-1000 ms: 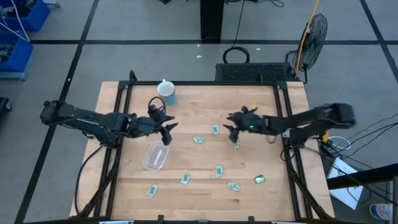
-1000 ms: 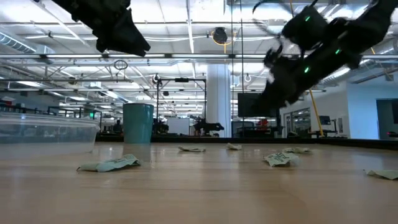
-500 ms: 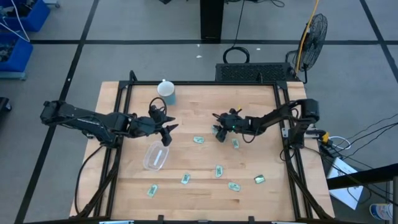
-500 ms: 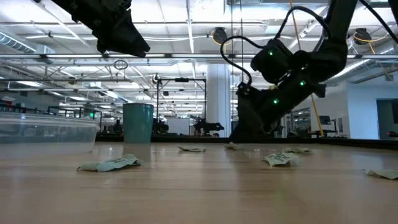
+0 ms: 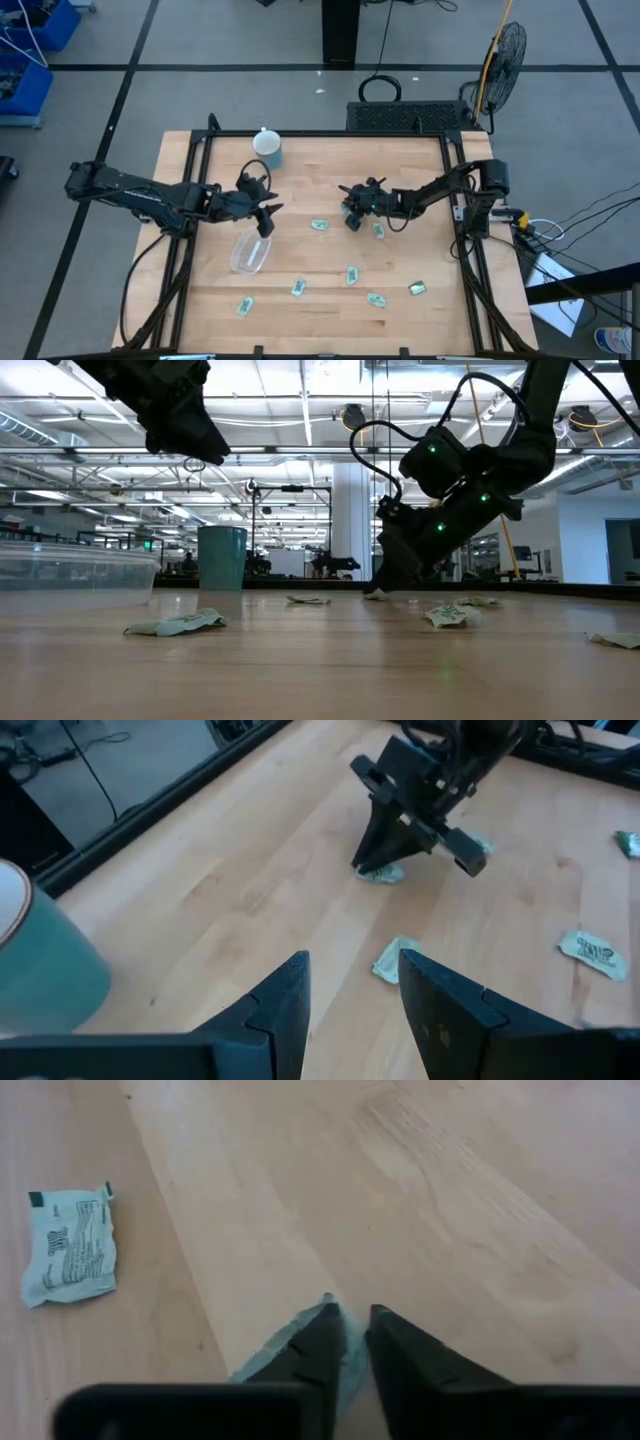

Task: Pick and place Stevia / Truvia into bins
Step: Put the stevia packet into the transparent container

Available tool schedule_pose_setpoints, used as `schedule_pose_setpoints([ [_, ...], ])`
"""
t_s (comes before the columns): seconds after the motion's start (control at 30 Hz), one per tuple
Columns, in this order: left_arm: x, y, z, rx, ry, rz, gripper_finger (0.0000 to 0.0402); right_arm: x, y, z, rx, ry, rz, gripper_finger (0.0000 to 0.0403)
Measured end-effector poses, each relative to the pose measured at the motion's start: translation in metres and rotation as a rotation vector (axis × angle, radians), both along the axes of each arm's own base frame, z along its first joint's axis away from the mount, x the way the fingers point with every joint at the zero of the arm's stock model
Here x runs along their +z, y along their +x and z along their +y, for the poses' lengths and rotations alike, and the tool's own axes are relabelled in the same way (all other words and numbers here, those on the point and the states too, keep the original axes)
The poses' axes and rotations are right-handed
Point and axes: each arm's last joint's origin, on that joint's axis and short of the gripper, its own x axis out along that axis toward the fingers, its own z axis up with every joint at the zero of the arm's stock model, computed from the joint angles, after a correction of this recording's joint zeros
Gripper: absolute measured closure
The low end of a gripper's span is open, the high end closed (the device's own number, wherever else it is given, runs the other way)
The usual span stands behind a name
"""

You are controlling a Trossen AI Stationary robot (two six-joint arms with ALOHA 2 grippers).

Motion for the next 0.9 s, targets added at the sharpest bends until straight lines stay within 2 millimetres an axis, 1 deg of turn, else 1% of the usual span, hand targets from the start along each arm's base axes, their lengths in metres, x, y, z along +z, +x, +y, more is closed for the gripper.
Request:
schedule_pose_setpoints([
  [0.07,0.000,0.000,-0.001,0.000,-0.008,0.002,0.0243,0.002,0.002,0.002,0.035,-0.027,-0.023,0.0393],
  [0.17,0.000,0.000,-0.003,-0.009,-0.052,-0.013,0.0243,0.011,0.010,0.008,0.119,-0.066,-0.115,0.0393],
  [0.27,0.000,0.000,-0.004,0.005,-0.104,-0.030,0.0243,0.023,0.023,0.017,0.180,-0.118,-0.176,0.0398],
  [0.37,0.000,0.001,-0.004,0.041,-0.160,-0.058,0.0243,0.036,0.037,0.030,0.251,-0.235,-0.185,0.0399],
  [0.43,0.001,0.003,-0.004,0.049,-0.175,-0.079,0.0243,0.047,0.047,0.039,0.244,-0.354,-0.189,0.0399],
  [0.53,-0.003,0.011,-0.006,0.038,-0.170,-0.088,0.0243,0.066,0.060,0.049,0.220,-0.535,-0.193,0.0400],
  [0.6,-0.007,0.021,-0.007,0.024,-0.154,-0.104,0.0243,0.081,0.068,0.053,0.224,-0.599,-0.257,0.0401],
  [0.73,-0.021,0.040,-0.009,0.009,-0.116,-0.111,0.0243,0.103,0.075,0.056,0.192,-0.639,-0.405,0.0401],
  [0.8,-0.024,0.046,-0.010,0.020,-0.108,-0.134,0.0243,0.107,0.077,0.056,0.182,-0.638,-0.441,0.0401],
  [0.9,-0.025,0.053,-0.009,0.065,-0.080,-0.180,0.0243,0.108,0.077,0.056,0.206,-0.632,-0.452,0.0401],
])
